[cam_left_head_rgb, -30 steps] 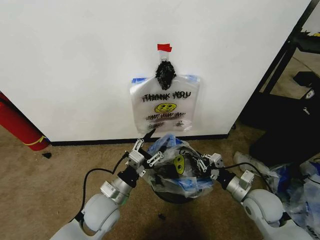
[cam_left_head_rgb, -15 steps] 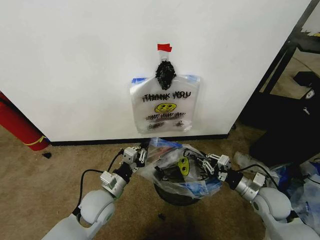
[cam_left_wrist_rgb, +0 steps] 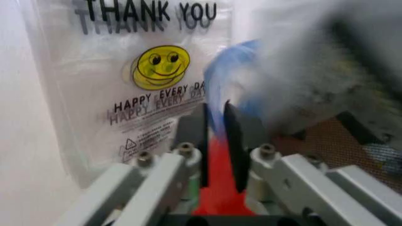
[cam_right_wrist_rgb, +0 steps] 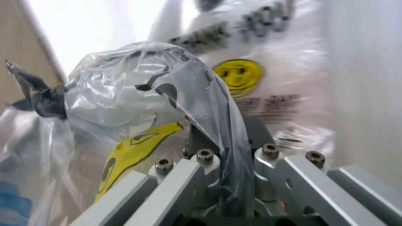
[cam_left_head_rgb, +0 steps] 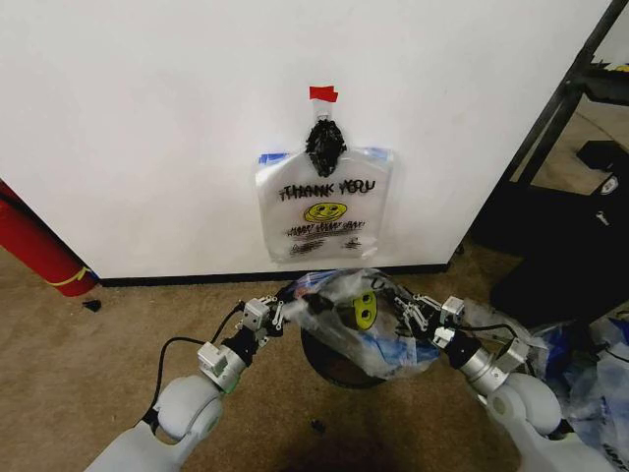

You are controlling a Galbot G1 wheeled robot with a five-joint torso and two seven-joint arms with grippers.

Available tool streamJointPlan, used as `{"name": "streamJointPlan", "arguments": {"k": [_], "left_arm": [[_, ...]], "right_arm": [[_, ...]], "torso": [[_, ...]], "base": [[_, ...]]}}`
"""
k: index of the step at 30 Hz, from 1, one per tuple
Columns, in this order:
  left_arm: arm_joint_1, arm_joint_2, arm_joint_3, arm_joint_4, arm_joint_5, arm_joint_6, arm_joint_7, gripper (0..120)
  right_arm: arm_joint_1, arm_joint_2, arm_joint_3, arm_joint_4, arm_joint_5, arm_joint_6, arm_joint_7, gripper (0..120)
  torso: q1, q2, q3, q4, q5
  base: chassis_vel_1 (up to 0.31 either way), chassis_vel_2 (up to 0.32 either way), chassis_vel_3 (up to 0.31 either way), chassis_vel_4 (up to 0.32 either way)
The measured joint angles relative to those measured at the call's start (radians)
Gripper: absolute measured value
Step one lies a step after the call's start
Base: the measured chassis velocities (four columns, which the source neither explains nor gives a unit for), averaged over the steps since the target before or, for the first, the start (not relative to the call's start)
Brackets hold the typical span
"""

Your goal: Pick up the garbage bag from the wall and place it over the trash bin.

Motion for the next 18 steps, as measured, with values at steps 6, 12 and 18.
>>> {"name": "streamJointPlan", "arguments": {"k": [6, 12, 18], "left_arm": [[0.012, -0.012, -0.021, 0.048, -0.03, -0.091, 0.059, 38], [0.009, -0.015, -0.035, 0.065, -0.031, -0.082, 0.007, 59], [0.116, -0.013, -0.008, -0.119, -0.055, -0.006, -0.057, 81]], "right_arm": [[0.013, 0.025, -0.04, 0.001, 0.032, 0.003, 0.177, 1], [0.014, 0.07, -0.065, -0.004, 0.019, 0.028, 0.354, 1], [-0.001, 0.121, -0.08, -0.014, -0.084, 0.077, 0.462, 1]], "torso": [[0.0, 0.0, 0.0, 0.0002, -0.0001], [0.0, 0.0, 0.0, 0.0003, 0.0], [0.0, 0.0, 0.0, 0.0003, 0.0001]], "base": [[0.0, 0.0, 0.0, 0.0], [0.0, 0.0, 0.0, 0.0], [0.0, 0.0, 0.0, 0.0]]}}
